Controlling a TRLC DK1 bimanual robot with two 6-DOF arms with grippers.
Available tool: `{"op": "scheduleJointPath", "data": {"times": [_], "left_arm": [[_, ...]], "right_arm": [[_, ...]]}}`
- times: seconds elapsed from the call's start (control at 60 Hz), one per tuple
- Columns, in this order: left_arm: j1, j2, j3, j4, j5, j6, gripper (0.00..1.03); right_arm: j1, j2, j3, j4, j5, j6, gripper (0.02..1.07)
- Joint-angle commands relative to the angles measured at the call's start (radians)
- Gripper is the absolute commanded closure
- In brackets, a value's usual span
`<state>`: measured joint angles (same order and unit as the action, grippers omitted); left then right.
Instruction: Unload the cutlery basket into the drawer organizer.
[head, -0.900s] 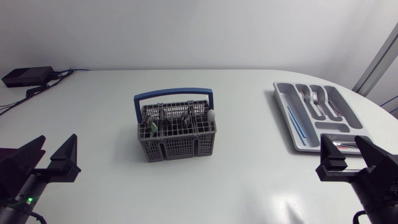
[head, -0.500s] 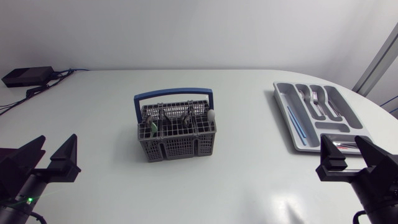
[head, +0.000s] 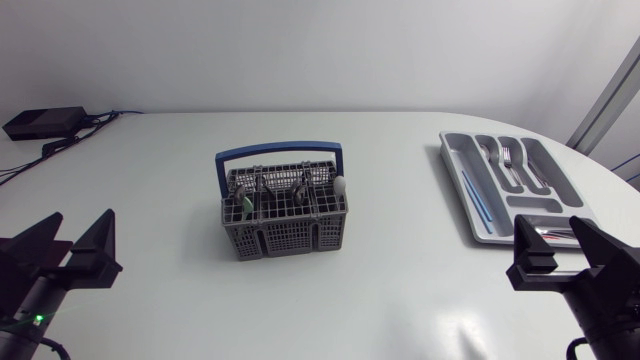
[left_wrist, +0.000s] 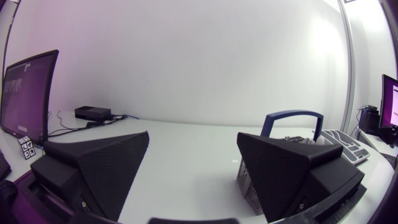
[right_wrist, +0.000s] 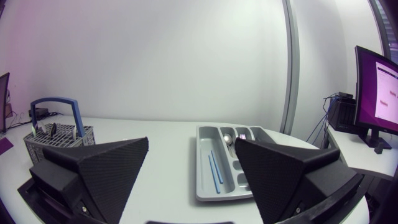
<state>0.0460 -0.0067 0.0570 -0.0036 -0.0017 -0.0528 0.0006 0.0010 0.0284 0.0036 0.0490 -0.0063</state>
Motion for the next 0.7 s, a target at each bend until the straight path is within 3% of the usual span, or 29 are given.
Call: {"op": "scheduleJointPath", "data": {"times": [0.0,0.233,0.683], "left_arm": [[0.011,-0.003,0.066,-0.007,0.0,-0.007,0.04],[0.012,0.102,0.167,-0.018,-0.001,-0.021,0.04],[-0.024,0.435,0.331,-0.044,-0.024,-0.102,0.04]], "right_arm": [[0.01,0.013,0.054,0.012,0.008,0.012,0.07],[0.041,0.163,0.142,0.062,0.028,0.014,0.07],[0.325,0.522,0.3,0.148,0.241,0.019,0.07]]}}
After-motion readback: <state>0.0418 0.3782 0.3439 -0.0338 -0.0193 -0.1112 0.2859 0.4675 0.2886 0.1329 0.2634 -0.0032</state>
